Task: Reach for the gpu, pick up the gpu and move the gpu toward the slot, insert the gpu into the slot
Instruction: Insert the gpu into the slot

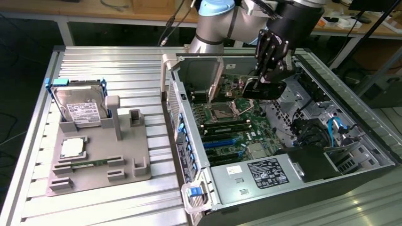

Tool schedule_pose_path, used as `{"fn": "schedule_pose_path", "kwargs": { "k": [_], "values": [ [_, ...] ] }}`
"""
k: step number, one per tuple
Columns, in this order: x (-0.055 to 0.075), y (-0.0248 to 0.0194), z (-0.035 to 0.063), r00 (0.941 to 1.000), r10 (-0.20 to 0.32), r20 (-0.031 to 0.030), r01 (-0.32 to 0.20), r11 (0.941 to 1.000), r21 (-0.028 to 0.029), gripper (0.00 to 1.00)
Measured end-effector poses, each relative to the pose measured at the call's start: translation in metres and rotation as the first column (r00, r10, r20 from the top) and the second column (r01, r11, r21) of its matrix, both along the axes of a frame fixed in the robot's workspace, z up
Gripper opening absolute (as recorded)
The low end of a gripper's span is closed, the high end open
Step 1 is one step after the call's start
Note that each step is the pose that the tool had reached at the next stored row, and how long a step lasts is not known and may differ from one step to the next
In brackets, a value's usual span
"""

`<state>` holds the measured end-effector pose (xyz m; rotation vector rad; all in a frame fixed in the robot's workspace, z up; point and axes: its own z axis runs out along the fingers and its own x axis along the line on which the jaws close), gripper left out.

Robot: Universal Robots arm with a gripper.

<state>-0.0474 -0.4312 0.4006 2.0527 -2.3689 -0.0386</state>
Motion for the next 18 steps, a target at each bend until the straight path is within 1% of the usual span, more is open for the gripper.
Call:
{"fn": "schedule_pose_path", "kwargs": {
  "k": [2, 4, 6, 8, 11, 13, 16, 17, 18],
  "values": [
    [0.000, 0.0000, -0.0013, 0.9993, 0.037, 0.0000, -0.037, 0.9993, -0.0001, 0.27],
    [0.000, 0.0000, -0.0026, 0.9973, 0.073, 0.0000, -0.073, 0.9973, 0.0000, 0.27],
    [0.000, 0.0000, -0.0038, 0.9939, 0.110, 0.0000, -0.110, 0.9939, -0.0001, 0.27],
    [0.000, 0.0000, -0.0053, 0.9891, 0.147, 0.0000, -0.147, 0.9891, 0.0000, 0.27],
    [0.000, 0.0000, -0.0071, 0.9792, 0.203, 0.0000, -0.203, 0.9792, 0.0000, 0.27],
    [0.000, 0.0000, -0.0083, 0.9714, 0.237, 0.0000, -0.237, 0.9714, 0.0001, 0.27],
    [0.000, 0.0000, -0.0104, 0.9569, 0.290, 0.0000, -0.290, 0.9569, 0.0000, 0.27],
    [0.000, 0.0000, -0.0166, 0.9556, 0.294, 0.0060, -0.294, 0.9557, -0.0018, 0.27],
    [0.000, 0.0000, -0.0215, 0.9734, 0.229, 0.0068, -0.229, 0.9735, 0.0008, 0.27]
  ]
}}
